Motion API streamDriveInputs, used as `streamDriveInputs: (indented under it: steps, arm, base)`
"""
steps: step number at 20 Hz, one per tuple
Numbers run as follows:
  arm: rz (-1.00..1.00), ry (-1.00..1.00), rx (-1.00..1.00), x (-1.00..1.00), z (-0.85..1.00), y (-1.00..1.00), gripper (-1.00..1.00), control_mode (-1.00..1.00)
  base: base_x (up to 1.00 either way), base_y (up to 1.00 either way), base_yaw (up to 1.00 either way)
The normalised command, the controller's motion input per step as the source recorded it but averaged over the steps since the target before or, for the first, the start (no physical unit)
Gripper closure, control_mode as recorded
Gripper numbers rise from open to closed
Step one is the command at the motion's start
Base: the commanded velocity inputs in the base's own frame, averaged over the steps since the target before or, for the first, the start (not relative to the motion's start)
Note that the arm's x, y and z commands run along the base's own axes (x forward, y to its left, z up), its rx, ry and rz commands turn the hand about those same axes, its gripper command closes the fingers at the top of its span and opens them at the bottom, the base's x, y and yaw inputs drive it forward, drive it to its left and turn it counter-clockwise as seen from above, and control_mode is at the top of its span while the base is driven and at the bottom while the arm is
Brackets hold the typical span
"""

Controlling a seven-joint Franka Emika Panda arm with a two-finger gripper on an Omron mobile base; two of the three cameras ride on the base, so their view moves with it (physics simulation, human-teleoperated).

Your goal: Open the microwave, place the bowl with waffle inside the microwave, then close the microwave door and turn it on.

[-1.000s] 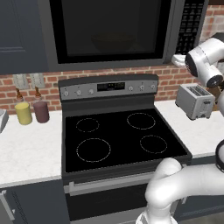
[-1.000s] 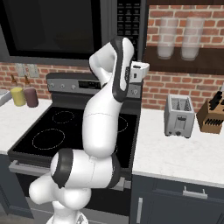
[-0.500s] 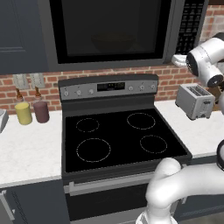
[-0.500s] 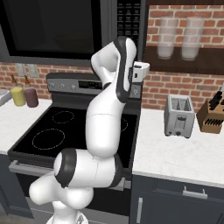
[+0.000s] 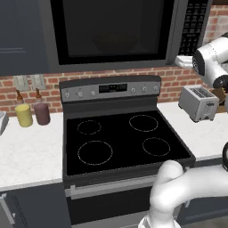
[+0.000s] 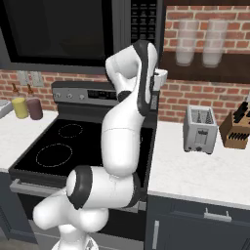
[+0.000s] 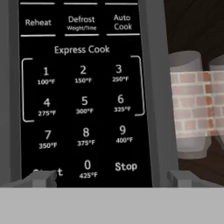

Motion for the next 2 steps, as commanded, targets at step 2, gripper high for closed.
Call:
streamDriveInputs:
  steps: [2]
  arm:
    - [0.0, 0.06, 0.0, 0.52, 0.0, 0.0, -1.0, -1.0]
  base:
    - [0.0, 0.0, 0.0]
